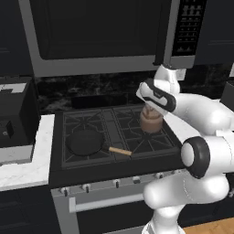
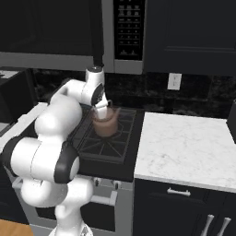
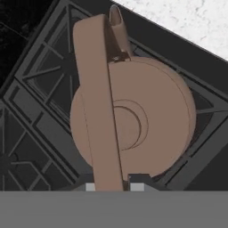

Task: Pick the kettle from the counter and place it on a stove burner. Then turn the burner on.

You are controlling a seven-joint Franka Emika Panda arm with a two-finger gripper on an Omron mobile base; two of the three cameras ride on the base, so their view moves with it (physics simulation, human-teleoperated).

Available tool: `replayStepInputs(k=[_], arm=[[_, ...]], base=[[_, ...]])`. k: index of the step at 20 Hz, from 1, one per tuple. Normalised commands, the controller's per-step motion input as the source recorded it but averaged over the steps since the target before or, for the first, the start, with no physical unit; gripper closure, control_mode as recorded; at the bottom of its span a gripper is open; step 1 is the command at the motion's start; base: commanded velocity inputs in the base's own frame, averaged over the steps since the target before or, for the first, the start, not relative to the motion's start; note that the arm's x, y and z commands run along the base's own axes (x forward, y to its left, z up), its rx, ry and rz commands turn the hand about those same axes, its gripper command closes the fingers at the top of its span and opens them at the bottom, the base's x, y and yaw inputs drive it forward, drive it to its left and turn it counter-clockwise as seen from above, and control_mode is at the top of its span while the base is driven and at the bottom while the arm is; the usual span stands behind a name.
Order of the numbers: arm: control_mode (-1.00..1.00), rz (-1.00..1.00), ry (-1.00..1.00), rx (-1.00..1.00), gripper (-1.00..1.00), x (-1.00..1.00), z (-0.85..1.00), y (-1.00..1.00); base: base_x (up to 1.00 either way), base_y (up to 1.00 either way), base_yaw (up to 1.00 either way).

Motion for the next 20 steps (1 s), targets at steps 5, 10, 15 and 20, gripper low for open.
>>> replayStepInputs(k=[5, 10, 15, 20], arm=[[-1.0, 0.0, 0.06, 0.01, 1.0, 0.03, -0.06, 0.2], [-1.0, 0.0, 0.05, 0.02, 1.0, 0.32, -0.08, 0.0], [-1.0, 0.0, 0.04, 0.03, 1.0, 0.08, 0.0, 0.0], [-1.0, 0.0, 0.07, 0.0, 1.0, 0.0, -0.37, 0.0]], base=[[0.0, 0.0, 0.0], [0.0, 0.0, 0.0], [0.0, 0.0, 0.0], [0.0, 0.0, 0.0]])
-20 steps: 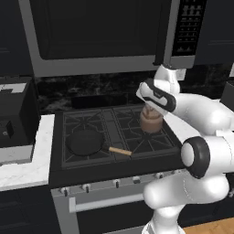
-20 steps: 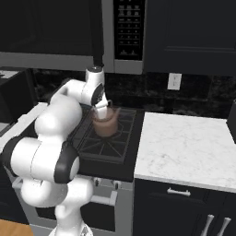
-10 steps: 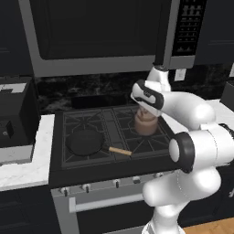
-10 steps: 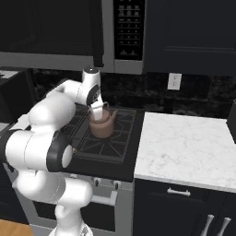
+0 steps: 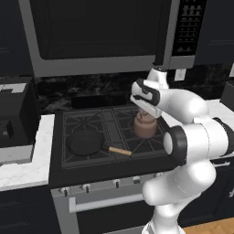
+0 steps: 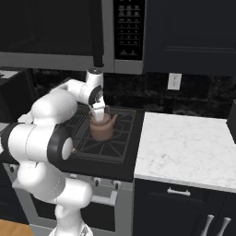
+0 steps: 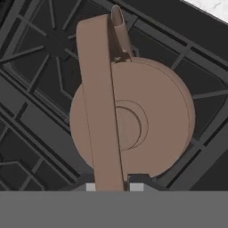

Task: Pick the kettle from the counter and place it on a stove burner. Then turn the burner on.

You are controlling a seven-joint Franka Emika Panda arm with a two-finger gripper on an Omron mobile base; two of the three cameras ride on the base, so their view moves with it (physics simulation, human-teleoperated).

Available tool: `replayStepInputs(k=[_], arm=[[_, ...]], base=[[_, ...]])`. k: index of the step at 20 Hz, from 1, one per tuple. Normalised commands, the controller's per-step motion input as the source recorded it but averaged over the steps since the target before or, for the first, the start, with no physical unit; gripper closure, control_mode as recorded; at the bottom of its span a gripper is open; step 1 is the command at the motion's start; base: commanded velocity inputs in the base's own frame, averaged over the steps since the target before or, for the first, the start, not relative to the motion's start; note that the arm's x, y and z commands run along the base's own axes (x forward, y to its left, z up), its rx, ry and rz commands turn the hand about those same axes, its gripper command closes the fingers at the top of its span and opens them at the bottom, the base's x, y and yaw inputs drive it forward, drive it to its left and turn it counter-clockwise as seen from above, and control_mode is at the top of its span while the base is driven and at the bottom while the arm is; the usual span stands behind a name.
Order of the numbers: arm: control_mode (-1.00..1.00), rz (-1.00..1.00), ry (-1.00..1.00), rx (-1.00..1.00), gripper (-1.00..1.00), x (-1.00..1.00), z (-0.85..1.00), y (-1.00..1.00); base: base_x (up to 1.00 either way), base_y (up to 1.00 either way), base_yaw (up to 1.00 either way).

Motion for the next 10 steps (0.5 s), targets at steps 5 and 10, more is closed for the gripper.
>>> replayStepInputs(k=[5, 10], arm=[[-1.0, 0.0, 0.01, 0.0, 1.0, 0.0, -0.31, 0.0], [-1.0, 0.0, 0.0, 0.0, 1.0, 0.0, -0.19, -0.03]], base=[[0.0, 0.0, 0.0], [0.0, 0.0, 0.0]])
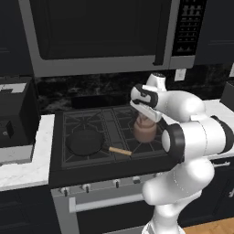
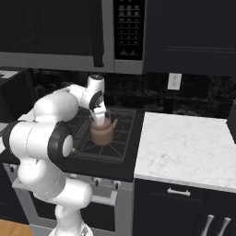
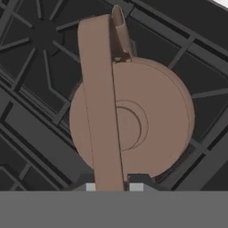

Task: Pick the kettle from the counter and place it on a stove burner. Then turn the burner on.

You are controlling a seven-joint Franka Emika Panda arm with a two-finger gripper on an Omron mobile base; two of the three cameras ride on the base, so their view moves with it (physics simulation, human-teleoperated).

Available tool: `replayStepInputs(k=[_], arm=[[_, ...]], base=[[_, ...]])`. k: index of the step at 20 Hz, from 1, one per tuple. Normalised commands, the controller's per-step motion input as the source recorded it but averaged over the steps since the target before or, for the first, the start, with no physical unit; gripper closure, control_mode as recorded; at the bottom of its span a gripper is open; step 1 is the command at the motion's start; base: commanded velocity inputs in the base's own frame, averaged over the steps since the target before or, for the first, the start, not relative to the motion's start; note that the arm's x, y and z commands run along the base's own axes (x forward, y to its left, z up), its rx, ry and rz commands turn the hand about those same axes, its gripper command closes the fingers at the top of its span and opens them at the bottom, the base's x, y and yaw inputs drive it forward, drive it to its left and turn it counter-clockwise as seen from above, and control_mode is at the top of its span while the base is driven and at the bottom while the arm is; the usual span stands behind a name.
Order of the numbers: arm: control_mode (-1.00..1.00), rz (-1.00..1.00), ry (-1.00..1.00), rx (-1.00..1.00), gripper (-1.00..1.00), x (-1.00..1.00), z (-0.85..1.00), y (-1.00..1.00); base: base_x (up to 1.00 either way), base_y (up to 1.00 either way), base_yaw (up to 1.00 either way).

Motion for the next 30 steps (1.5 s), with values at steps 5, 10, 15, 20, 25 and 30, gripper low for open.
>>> replayStepInputs(k=[5, 10, 15, 20, 25, 30], arm=[[-1.0, 0.0, 0.0, 0.0, 1.0, 0.0, -0.21, -0.08], [-1.0, 0.0, 0.0, 0.0, 1.0, 0.13, -0.09, -0.18], [-1.0, 0.0, -0.01, 0.0, 1.0, 0.03, -0.01, -0.16], [-1.0, 0.0, 0.0, 0.0, -1.0, 0.02, 0.0, -0.02], [-1.0, 0.0, -0.01, 0.0, -1.0, 0.0, 0.0, 0.0], [-1.0, 0.0, -0.06, 0.0, -1.0, -0.01, 0.01, 0.0]], base=[[0.0, 0.0, 0.0], [0.0, 0.0, 0.0], [0.0, 0.0, 0.0], [0.0, 0.0, 0.0], [0.0, 0.0, 0.0], [0.0, 0.0, 0.0]])
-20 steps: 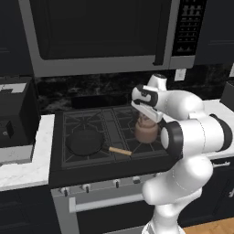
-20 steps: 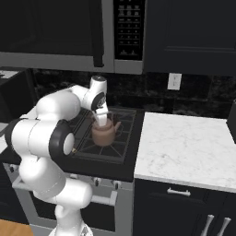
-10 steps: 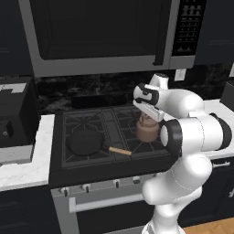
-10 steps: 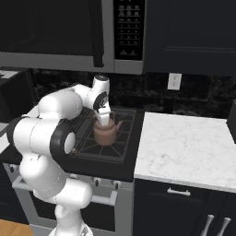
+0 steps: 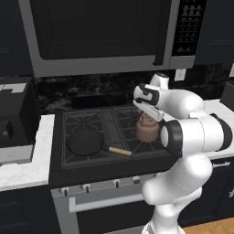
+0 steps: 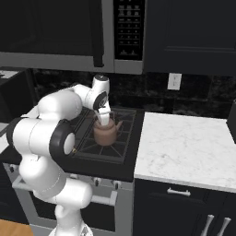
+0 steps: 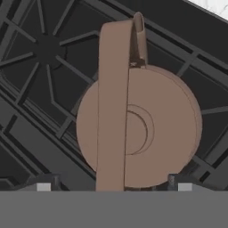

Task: Pick the kettle from the counter and place it on a stove burner. Then turn the burner on.

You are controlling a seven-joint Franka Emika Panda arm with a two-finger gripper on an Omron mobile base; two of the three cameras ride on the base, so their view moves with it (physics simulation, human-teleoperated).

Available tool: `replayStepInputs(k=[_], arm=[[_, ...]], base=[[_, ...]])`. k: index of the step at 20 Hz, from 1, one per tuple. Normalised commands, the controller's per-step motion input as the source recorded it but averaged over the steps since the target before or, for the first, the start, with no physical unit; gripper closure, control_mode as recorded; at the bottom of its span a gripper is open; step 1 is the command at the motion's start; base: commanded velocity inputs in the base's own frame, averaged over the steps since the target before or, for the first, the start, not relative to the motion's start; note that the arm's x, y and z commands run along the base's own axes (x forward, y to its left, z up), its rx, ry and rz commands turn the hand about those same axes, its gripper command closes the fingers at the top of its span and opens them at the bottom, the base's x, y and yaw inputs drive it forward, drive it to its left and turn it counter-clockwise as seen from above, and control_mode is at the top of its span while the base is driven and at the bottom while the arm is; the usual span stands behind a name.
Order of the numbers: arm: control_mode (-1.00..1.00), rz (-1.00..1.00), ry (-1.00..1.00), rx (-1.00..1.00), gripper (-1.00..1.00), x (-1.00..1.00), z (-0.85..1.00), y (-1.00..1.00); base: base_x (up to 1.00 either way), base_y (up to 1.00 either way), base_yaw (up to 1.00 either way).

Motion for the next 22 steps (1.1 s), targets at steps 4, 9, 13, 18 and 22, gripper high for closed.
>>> replayStepInputs(k=[4, 9, 13, 18, 22], arm=[[-1.0, 0.0, -0.16, 0.0, -1.0, -0.19, 0.24, 0.0], [-1.0, 0.0, -0.35, 0.0, -1.0, -0.5, 0.53, 0.0], [-1.0, 0.0, -0.41, 0.0, -1.0, -0.78, 0.59, 0.0], [-1.0, 0.0, -0.4, 0.0, -1.0, -1.0, 0.47, -0.27], [-1.0, 0.0, -0.35, 0.0, -1.0, -1.0, 0.32, -0.46]], base=[[0.0, 0.0, 0.0], [0.0, 0.0, 0.0], [0.0, 0.0, 0.0], [0.0, 0.0, 0.0], [0.0, 0.0, 0.0]])
